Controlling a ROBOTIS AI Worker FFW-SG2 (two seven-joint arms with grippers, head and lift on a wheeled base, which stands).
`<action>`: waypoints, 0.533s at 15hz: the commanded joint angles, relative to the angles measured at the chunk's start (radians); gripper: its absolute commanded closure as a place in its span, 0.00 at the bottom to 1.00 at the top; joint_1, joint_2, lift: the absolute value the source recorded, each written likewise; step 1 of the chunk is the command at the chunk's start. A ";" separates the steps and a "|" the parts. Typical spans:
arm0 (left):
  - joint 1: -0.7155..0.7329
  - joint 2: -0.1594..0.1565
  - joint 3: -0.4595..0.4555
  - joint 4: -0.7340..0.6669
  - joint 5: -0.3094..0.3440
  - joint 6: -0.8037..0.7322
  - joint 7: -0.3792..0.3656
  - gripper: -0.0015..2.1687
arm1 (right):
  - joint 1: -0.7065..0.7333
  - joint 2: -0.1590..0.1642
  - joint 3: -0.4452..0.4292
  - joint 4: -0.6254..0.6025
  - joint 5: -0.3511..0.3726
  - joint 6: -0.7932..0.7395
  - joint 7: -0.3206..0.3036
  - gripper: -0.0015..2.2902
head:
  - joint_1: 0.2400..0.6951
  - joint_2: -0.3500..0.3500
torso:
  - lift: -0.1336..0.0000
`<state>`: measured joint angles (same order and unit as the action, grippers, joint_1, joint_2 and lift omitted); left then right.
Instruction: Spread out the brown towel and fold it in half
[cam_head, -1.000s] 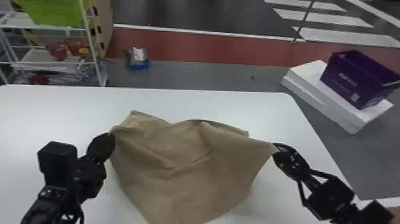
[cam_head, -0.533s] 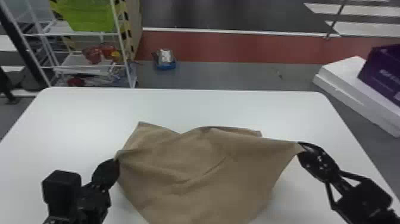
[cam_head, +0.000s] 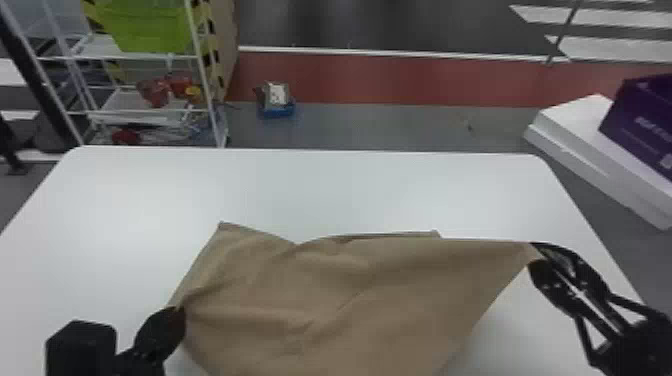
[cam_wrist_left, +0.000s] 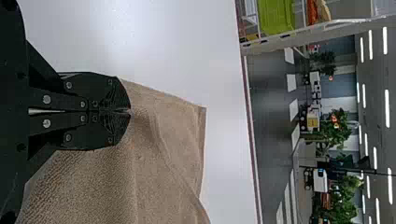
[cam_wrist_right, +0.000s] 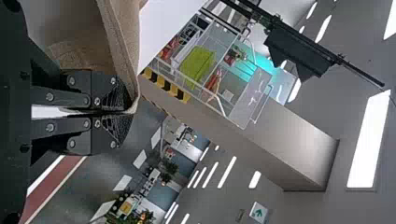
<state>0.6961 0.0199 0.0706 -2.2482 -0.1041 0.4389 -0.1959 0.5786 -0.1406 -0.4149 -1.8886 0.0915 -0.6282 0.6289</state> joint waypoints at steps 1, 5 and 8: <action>0.025 0.000 0.020 -0.037 0.009 0.005 -0.017 0.44 | 0.000 -0.008 -0.030 0.040 -0.018 -0.057 -0.002 0.13 | 1.00 0.39 | 0.08; 0.036 -0.002 0.040 -0.053 0.012 0.002 -0.034 0.04 | -0.025 -0.023 -0.067 0.111 -0.022 -0.106 -0.002 0.03 | 1.00 0.35 | 0.08; 0.042 -0.002 0.060 -0.062 0.015 0.002 -0.059 0.04 | -0.060 -0.036 -0.107 0.187 -0.021 -0.121 -0.005 0.03 | 1.00 0.32 | 0.08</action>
<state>0.7345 0.0184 0.1211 -2.3051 -0.0912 0.4411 -0.2513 0.5387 -0.1679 -0.5025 -1.7422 0.0702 -0.7465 0.6248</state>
